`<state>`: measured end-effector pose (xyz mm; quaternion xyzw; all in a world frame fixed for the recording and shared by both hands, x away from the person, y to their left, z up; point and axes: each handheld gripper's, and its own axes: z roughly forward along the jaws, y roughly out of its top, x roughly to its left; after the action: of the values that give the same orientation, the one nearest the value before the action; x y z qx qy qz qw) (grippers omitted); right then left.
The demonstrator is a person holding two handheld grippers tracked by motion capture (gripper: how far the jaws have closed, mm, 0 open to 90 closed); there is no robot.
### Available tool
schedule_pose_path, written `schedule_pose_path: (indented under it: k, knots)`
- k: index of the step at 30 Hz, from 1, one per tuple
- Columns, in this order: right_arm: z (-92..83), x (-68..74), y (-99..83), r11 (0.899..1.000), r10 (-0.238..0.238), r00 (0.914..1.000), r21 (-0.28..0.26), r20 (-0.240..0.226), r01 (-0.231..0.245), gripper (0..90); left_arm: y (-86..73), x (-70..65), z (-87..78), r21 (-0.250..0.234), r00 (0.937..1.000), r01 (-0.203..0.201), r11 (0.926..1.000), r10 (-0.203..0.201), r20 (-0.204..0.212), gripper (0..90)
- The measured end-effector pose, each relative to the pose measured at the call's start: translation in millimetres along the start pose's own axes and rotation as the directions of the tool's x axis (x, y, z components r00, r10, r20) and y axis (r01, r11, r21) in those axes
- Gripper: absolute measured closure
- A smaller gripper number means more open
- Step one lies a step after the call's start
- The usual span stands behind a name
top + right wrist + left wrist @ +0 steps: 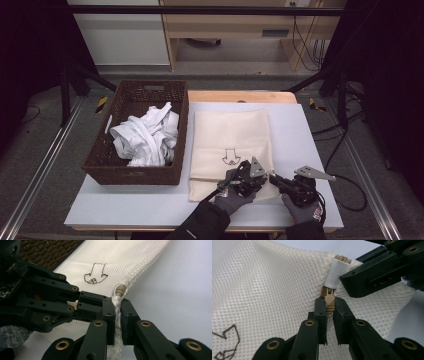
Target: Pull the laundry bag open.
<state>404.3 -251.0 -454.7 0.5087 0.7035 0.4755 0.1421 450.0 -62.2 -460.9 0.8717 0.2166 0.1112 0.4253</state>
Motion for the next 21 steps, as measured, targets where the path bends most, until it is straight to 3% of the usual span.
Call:
schedule_pose_path:
  k: [4, 6, 8, 9, 15, 21]
  knots:
    - [1.7, -0.4, 2.5, 1.0, 0.013, 0.9999, -0.007, 0.012, -0.012, 69.7, -1.0, -1.1, -1.3, 0.008, 1.0, -0.002, 1.0, 0.002, -0.001, 80.7]
    - [3.4, -1.2, 3.8, 1.0, 0.021, 0.9997, -0.007, 0.017, -0.021, 72.7, -2.3, -3.3, -1.4, 0.009, 0.9999, -0.01, 0.9999, 0.01, -0.005, 80.7]
    - [3.9, -0.8, 4.1, 1.0, 0.023, 0.9997, -0.001, 0.0, -0.023, 82.4, -2.8, -2.9, -2.1, 0.017, 0.9998, -0.019, 0.9997, 0.019, -0.007, 80.6]
    - [4.2, 0.3, 4.0, 1.0, 0.017, 0.9999, 0.002, -0.001, -0.017, 83.6, -2.9, -3.1, -1.4, 0.009, 0.9999, -0.008, 0.9999, 0.008, -0.007, 80.6]
    - [1.3, 1.9, 4.8, 1.0, 0.021, 0.9998, -0.018, -0.005, -0.021, 84.5, -2.2, -2.9, 0.3, -0.027, 1.0, 0.005, 0.9996, -0.005, -0.004, 78.6]
    - [2.0, 1.5, 4.1, 1.0, 0.022, 0.9998, -0.012, -0.002, -0.022, 84.4, -2.3, -4.5, -0.4, -0.011, 0.9998, 0.01, 0.9999, -0.01, -0.015, 80.5]
